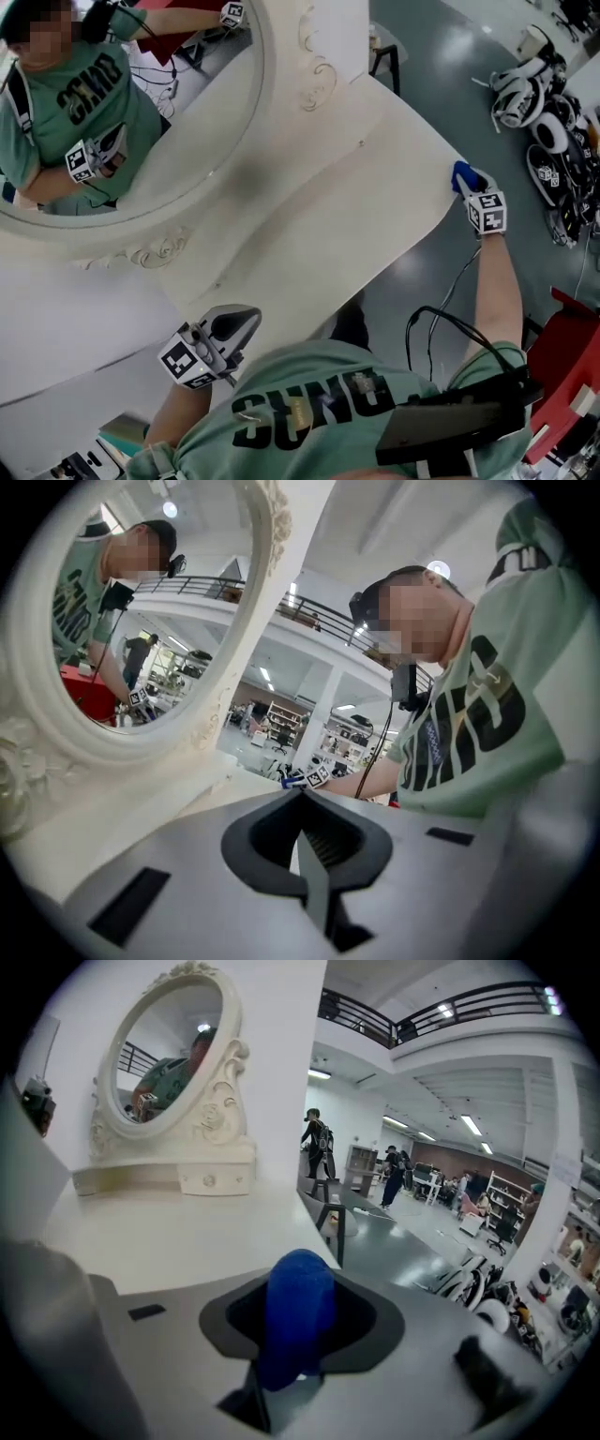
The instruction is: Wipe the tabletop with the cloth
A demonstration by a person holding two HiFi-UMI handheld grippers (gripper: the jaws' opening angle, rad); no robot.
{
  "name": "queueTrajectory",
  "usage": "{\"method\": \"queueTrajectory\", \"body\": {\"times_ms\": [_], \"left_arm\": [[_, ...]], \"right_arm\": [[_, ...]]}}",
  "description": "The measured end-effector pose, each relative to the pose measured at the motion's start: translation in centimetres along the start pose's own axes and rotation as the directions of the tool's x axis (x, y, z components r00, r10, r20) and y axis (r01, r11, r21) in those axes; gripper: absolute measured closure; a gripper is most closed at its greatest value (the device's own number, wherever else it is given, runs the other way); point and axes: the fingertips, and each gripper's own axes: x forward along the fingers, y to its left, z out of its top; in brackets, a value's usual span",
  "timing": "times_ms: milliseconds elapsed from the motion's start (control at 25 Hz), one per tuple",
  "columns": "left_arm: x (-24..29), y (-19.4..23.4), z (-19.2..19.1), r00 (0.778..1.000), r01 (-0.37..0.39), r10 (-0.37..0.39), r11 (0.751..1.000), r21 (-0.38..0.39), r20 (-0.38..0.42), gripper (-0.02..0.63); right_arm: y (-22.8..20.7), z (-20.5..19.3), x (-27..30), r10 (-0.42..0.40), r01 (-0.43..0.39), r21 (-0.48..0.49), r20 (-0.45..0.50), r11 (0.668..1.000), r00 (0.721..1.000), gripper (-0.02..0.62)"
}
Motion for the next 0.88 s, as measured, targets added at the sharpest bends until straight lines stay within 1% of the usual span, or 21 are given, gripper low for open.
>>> {"method": "queueTrajectory", "body": {"times_ms": [80, 200, 320, 400, 440, 520, 640, 760, 880], "left_arm": [[-4.1, -0.1, 0.2, 0.998, -0.007, 0.006, 1.0, 0.013, 0.06, 0.597], [-10.0, 0.5, -0.1, 0.989, -0.009, 0.004, 1.0, 0.03, 0.148, 0.597], [-15.7, 0.9, -1.4, 0.98, -0.022, 0.013, 0.999, 0.041, 0.196, 0.597], [-18.8, 1.5, -3.1, 0.974, -0.031, 0.019, 0.998, 0.05, 0.224, 0.597], [-20.0, 1.8, -3.4, 0.972, -0.038, 0.025, 0.998, 0.052, 0.232, 0.597], [-21.3, 1.5, -2.3, 0.971, -0.056, 0.042, 0.997, 0.054, 0.234, 0.597], [-20.1, 0.9, -0.1, 0.973, -0.069, 0.054, 0.996, 0.06, 0.225, 0.597], [-15.5, 2.4, 0.8, 0.976, -0.06, 0.048, 0.997, 0.049, 0.212, 0.597], [-9.5, 4.6, 2.1, 0.976, -0.069, 0.068, 0.998, 0.001, 0.206, 0.597]], "right_arm": [[5.8, 1.8, -2.1, 0.041, -0.041, 0.002, 0.025, 0.999, 0.999, 0.468], [16.5, 4.4, -5.3, 0.13, -0.129, -0.023, 0.032, 0.991, 0.991, 0.468], [27.7, 4.1, -8.6, 0.217, -0.216, -0.074, -0.003, 0.974, 0.976, 0.468], [32.3, 3.8, -9.3, 0.233, -0.234, -0.115, -0.024, 0.965, 0.972, 0.466], [33.4, 4.2, -9.5, 0.231, -0.233, -0.121, -0.026, 0.965, 0.973, 0.466], [32.7, 6.3, -10.1, 0.218, -0.219, -0.116, -0.016, 0.969, 0.976, 0.466], [27.7, 9.9, -9.4, 0.19, -0.189, -0.092, 0.004, 0.978, 0.982, 0.466], [21.0, 12.5, -3.9, 0.183, -0.182, -0.08, -0.001, 0.98, 0.983, 0.466], [14.5, 14.6, 4.1, 0.217, -0.217, -0.109, -0.018, 0.97, 0.976, 0.466]]}}
